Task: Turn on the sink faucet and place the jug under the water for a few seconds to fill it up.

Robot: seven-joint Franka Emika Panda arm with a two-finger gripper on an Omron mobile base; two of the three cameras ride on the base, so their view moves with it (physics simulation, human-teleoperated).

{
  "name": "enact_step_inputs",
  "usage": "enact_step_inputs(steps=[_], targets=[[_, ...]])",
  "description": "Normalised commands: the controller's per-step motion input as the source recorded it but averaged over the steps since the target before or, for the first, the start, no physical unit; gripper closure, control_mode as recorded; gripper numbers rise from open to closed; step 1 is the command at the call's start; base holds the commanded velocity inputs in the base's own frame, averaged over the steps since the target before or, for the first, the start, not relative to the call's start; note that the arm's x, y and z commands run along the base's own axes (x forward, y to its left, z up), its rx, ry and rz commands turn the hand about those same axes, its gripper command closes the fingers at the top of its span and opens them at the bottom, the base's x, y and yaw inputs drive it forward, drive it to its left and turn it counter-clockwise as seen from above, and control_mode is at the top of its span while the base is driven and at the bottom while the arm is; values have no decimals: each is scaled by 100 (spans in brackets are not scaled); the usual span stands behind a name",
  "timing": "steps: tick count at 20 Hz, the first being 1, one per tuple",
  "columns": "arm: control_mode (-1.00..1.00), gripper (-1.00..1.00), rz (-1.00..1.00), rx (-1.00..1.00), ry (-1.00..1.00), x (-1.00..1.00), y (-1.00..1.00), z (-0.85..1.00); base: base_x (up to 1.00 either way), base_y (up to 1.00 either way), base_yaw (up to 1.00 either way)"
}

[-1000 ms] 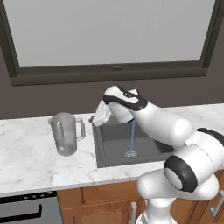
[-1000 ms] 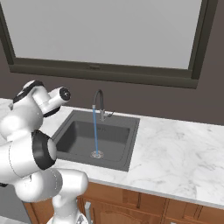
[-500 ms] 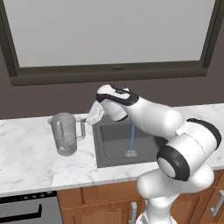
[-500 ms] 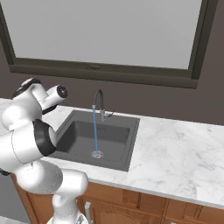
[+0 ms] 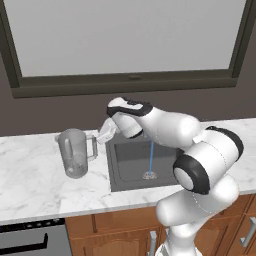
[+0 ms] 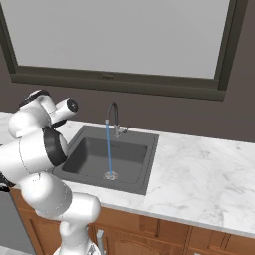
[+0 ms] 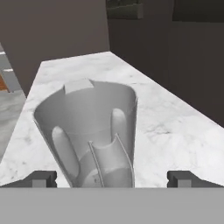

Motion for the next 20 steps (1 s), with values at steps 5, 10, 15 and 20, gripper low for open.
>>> enact_step_inputs(steps=[5, 10, 15, 20], targets=[[-100, -100, 3, 0, 3, 2, 29, -32, 0, 0, 0], [-100, -100, 3, 0, 0, 1, 33, -9, 0, 0, 0], [-100, -100, 3, 0, 0, 4, 29, -3, 0, 0, 0], [-100, 100, 4, 0, 1, 0, 29, -17, 0, 0, 0]])
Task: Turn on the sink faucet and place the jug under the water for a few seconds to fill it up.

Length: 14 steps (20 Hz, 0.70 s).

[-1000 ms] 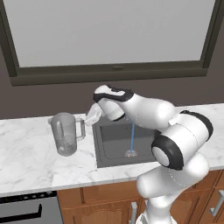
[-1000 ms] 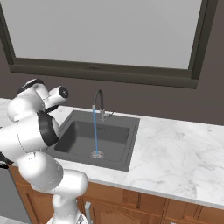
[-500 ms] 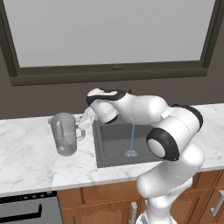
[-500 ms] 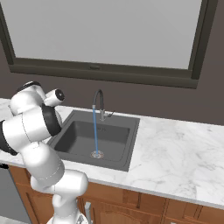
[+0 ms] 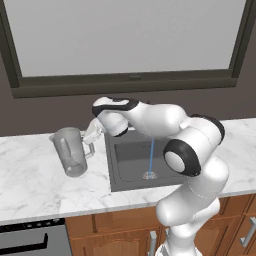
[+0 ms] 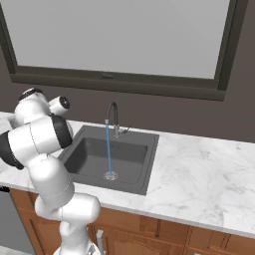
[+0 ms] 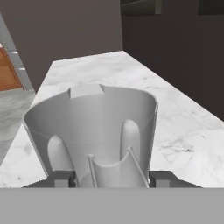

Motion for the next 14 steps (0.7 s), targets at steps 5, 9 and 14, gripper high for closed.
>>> enact_step_inputs(steps=[5, 9, 14], targets=[[-100, 100, 3, 0, 5, 0, 27, -28, 0, 0, 0], [-100, 100, 2, 0, 9, 0, 29, -31, 0, 0, 0], [-100, 100, 3, -3, 13, 0, 36, -19, 0, 0, 0]])
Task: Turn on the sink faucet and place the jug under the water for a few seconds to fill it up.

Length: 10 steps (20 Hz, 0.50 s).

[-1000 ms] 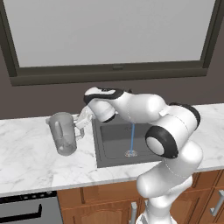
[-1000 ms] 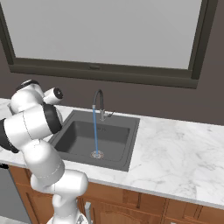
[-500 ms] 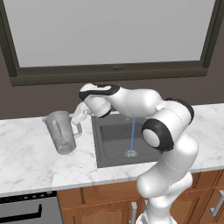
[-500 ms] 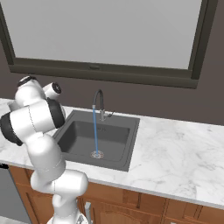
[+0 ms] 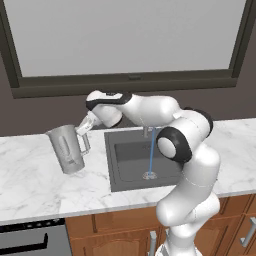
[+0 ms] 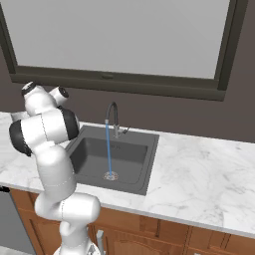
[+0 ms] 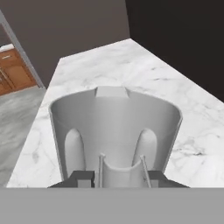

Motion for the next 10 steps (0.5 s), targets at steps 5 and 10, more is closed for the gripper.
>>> enact_step_inputs(steps=[5, 10], targets=[[-100, 100, 3, -1, 4, 0, 29, -15, 0, 0, 0], [-100, 100, 2, -3, 0, 0, 17, -10, 0, 0, 0]])
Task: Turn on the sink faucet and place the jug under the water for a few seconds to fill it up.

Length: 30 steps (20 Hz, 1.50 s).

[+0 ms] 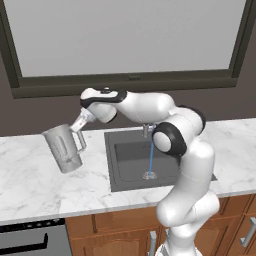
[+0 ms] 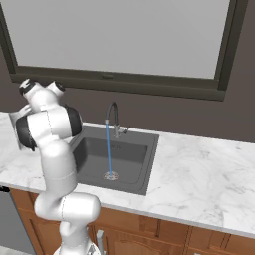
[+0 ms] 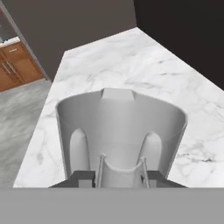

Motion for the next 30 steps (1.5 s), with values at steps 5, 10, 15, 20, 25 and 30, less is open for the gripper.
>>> enact_step_inputs(steps=[5, 10, 15, 20, 25, 30], targets=[[-100, 100, 1, 0, -1, -3, 10, -2, 0, 0, 0], [-100, 100, 0, 0, -15, -31, 7, 19, 0, 0, 0], [-100, 100, 2, 0, -23, -56, 2, 62, 0, 0, 0], [-100, 100, 3, 1, -22, -90, -55, 40, 0, 0, 0], [-100, 100, 0, 9, -16, -100, -92, 9, 0, 0, 0], [-100, 100, 0, 14, -15, -100, -100, 0, 0, 0, 0]])
